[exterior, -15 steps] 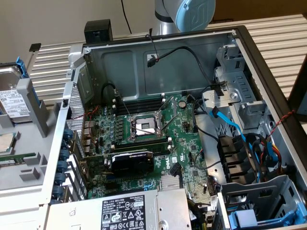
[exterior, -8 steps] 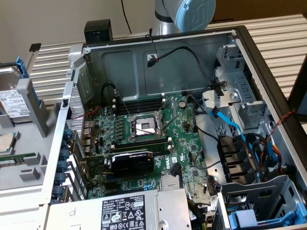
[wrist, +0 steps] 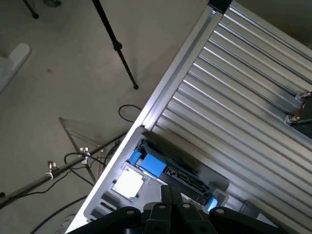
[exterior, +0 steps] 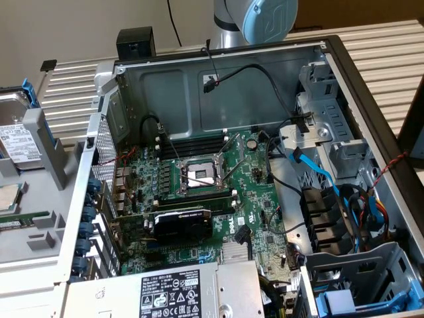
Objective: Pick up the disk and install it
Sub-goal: 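Pick up the disk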
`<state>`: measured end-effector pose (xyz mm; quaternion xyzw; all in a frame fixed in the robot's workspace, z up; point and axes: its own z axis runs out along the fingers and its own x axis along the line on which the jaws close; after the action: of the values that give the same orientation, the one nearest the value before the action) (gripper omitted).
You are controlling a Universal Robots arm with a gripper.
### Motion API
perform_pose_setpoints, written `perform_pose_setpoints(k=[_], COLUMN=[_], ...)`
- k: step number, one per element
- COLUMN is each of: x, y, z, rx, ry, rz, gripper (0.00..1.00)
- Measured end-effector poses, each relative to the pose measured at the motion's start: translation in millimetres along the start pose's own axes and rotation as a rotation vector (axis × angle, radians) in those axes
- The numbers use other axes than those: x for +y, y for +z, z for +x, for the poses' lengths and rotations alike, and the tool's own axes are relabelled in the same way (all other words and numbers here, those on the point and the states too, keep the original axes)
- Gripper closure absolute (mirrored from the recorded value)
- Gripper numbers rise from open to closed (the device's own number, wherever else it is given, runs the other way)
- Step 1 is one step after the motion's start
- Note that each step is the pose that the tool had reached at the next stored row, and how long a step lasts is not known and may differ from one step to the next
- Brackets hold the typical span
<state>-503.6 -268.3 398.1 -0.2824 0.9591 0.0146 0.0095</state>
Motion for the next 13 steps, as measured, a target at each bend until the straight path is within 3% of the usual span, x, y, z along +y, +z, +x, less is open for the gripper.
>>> perform_pose_setpoints(k=[13], x=[0.0], y=[0.0], z=[0.0], rx=[0.0053], ry=[-0.238], rz=[-0.0063], gripper=[0.89])
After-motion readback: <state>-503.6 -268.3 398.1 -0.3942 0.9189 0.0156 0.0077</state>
